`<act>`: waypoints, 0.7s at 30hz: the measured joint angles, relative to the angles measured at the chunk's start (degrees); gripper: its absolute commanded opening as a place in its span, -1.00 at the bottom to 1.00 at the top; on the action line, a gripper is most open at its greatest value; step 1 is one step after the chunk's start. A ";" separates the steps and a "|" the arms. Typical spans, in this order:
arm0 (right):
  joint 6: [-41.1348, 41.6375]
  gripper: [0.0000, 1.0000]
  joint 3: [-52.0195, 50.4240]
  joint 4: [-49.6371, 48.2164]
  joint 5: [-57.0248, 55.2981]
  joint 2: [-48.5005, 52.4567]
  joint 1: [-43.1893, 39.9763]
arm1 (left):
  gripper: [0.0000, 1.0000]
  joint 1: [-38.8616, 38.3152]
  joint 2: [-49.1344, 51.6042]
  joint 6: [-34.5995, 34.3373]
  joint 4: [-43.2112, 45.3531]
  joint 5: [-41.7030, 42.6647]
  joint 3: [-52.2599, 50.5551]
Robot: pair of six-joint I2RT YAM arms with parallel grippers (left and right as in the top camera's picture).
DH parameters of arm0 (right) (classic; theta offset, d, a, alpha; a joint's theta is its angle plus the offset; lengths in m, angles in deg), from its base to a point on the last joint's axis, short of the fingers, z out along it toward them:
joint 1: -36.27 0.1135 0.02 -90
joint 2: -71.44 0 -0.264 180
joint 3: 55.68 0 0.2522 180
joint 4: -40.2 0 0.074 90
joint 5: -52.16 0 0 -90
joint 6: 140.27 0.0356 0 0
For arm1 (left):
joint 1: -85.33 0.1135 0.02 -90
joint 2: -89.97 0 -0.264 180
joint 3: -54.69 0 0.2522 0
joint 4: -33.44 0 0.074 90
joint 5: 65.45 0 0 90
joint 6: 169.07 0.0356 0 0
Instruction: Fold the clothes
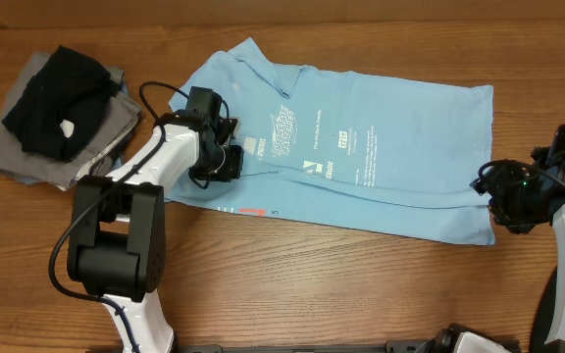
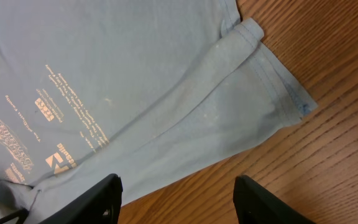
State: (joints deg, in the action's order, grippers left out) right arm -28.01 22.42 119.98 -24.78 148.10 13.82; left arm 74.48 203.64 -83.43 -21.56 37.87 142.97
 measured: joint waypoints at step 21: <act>0.02 0.23 0.00 0.61 0.02 0.00 0.00 | -0.91 -1.62 0.00 -0.02 13.60 1.05 6.64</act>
State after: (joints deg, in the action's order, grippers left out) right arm -27.99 22.42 120.59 -24.76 148.10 13.82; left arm 72.86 203.64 -83.45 -7.96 38.92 149.61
